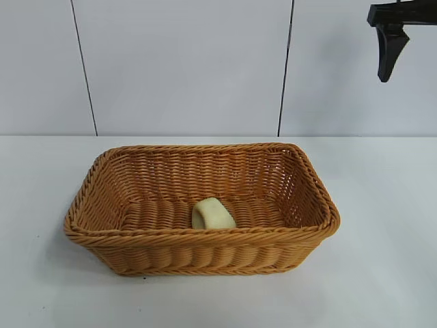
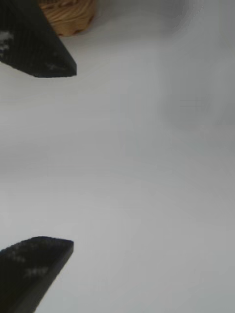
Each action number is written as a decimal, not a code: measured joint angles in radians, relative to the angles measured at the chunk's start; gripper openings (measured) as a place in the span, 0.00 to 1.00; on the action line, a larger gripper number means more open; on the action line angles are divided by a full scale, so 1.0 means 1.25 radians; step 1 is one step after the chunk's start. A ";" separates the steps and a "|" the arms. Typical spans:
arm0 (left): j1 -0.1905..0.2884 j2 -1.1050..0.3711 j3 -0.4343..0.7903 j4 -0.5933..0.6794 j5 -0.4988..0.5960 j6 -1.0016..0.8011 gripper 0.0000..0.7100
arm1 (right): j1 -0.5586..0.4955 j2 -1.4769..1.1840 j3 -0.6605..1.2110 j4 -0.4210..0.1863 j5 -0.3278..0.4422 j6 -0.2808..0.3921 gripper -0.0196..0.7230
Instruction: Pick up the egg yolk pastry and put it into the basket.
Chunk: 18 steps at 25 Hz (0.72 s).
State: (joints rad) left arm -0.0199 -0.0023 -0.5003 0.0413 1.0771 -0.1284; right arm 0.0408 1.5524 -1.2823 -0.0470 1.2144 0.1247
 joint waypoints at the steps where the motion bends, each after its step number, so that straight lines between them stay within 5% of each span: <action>1: 0.000 0.000 0.000 0.000 0.000 0.000 0.86 | 0.000 -0.039 0.044 0.000 0.001 0.000 0.88; 18: 0.000 0.000 0.000 0.000 0.000 0.000 0.86 | 0.000 -0.729 0.589 0.018 -0.087 -0.051 0.88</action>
State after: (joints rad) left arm -0.0199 -0.0023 -0.5003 0.0413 1.0771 -0.1284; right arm 0.0408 0.6417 -0.5458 -0.0244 1.1061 0.0611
